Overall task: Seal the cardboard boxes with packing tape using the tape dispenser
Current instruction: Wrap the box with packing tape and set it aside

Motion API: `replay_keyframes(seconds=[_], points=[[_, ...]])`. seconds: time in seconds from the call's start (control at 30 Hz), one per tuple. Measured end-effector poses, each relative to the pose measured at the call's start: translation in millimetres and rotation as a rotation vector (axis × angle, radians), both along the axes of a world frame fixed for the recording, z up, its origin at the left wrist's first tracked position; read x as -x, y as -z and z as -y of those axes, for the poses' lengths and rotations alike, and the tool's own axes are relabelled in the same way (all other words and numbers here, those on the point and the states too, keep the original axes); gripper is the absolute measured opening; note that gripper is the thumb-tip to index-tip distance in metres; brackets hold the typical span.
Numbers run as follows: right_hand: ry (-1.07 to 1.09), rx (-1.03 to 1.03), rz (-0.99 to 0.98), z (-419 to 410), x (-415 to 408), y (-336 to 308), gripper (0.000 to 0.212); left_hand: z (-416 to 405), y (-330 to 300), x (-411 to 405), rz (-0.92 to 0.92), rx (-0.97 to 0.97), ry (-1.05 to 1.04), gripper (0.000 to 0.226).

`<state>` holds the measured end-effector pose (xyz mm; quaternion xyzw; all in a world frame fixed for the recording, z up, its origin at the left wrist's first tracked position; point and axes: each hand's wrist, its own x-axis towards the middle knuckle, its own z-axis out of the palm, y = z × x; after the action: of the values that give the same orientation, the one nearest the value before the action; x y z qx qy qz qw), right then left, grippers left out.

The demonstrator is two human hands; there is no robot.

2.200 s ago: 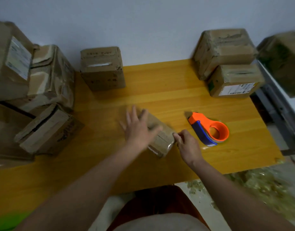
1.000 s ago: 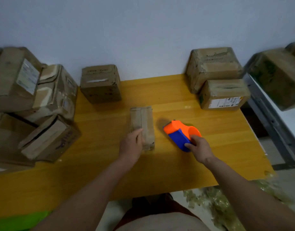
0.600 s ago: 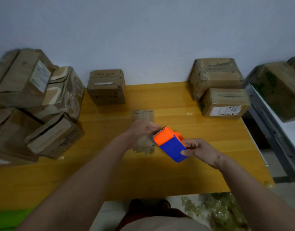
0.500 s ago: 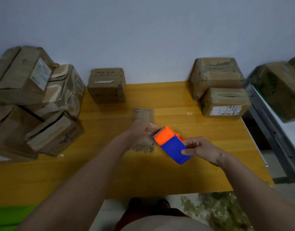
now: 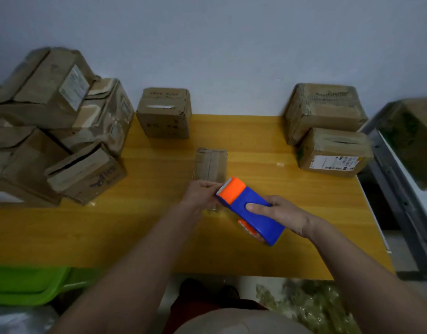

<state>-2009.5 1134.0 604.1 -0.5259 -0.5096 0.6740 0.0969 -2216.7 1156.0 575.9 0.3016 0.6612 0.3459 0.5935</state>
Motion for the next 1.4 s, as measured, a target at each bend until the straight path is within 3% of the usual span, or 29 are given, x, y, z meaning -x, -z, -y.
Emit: replay_keyframes(seconds=[0.13, 0.23, 0.4, 0.6, 0.83, 1.17, 1.4], points=[[-0.086, -0.054, 0.064, 0, -8, -1, 0.048, 18, 11, -7, -0.028, -0.036, -0.105, 0.014], [-0.154, -0.040, 0.110, 2, -15, 0, 0.040, 22, 16, 6, -0.029, -0.053, -0.294, 0.020], [-0.159, -0.073, 0.234, -4, -7, 1, 0.029, 26, 21, 23, -0.070, -0.058, -0.283, 0.017], [-0.257, -0.170, 0.396, -22, 22, -7, 0.048, 29, 35, 23, -0.366, -0.048, -0.527, 0.013], [-0.326, -0.220, 0.575, -46, 45, -20, 0.048, 27, 43, 35, -0.291, -0.045, -0.571, 0.029], [-0.386, -0.223, 0.851, -77, 73, -15, 0.056, 11, 58, 38, -0.281, 0.024, -0.534, 0.029], [-0.389, -0.178, 0.896, -81, 75, -10, 0.053, 10, 72, 34, -0.233, 0.057, -0.559, 0.012]])
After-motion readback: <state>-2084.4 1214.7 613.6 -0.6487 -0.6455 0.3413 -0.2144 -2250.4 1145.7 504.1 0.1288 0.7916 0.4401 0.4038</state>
